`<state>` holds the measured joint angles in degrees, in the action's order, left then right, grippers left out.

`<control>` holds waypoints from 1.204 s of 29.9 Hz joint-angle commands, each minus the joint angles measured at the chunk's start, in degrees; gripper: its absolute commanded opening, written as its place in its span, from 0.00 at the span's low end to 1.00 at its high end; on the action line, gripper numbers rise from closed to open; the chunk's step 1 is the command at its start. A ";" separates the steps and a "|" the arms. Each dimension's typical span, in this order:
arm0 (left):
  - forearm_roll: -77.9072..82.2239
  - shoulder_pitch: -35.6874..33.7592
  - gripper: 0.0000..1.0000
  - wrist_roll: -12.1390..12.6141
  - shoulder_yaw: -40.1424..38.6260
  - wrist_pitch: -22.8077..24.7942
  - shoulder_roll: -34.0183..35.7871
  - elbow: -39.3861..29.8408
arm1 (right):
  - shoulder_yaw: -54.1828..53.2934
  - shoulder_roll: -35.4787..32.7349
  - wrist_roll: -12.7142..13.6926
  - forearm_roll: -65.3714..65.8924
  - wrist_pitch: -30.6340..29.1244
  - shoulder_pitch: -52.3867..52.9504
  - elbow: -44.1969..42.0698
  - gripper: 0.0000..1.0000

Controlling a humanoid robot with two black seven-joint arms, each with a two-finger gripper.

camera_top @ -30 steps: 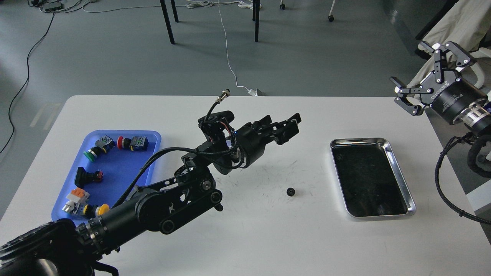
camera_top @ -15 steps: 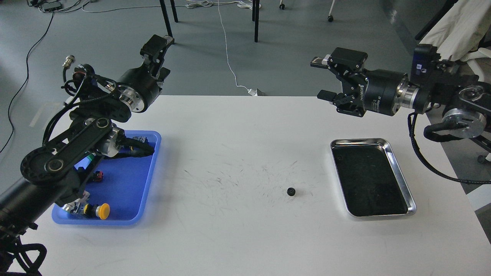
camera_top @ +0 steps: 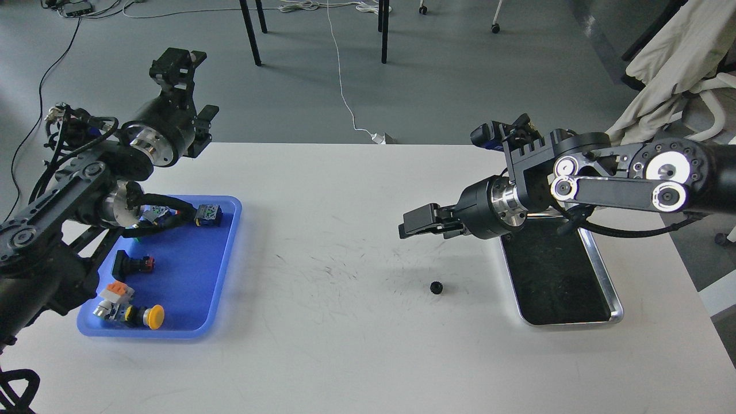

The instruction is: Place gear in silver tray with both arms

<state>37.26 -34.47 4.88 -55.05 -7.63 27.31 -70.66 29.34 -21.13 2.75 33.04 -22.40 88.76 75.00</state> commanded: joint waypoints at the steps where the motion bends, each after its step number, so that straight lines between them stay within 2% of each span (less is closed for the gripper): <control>1: 0.00 0.36 0.98 -0.04 -0.14 -0.10 0.11 -0.01 | 2.12 2.23 0.24 -0.26 -1.06 -0.60 -1.25 0.95; 12: 0.18 0.80 0.98 -0.48 -0.23 -0.19 -0.15 -0.01 | 5.64 6.36 0.33 -0.17 -2.30 -4.12 -4.94 0.95; 21: 4.13 1.16 0.98 -0.74 -0.32 -0.19 -0.33 -0.01 | 7.22 9.52 2.17 0.09 -2.30 -5.44 -8.64 0.92; 27: 4.13 1.16 0.98 -0.74 -0.32 -0.19 -0.50 -0.09 | 8.63 11.63 2.35 0.18 -2.30 -5.53 -9.78 0.89; 36: 4.13 1.16 0.98 -0.83 -0.93 -0.19 -0.50 -0.01 | 8.80 13.57 2.35 0.27 -2.39 -5.62 -11.37 0.73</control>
<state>41.40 -33.32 4.04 -55.81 -7.82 26.81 -70.67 38.03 -8.06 5.10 33.24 -24.73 83.07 63.88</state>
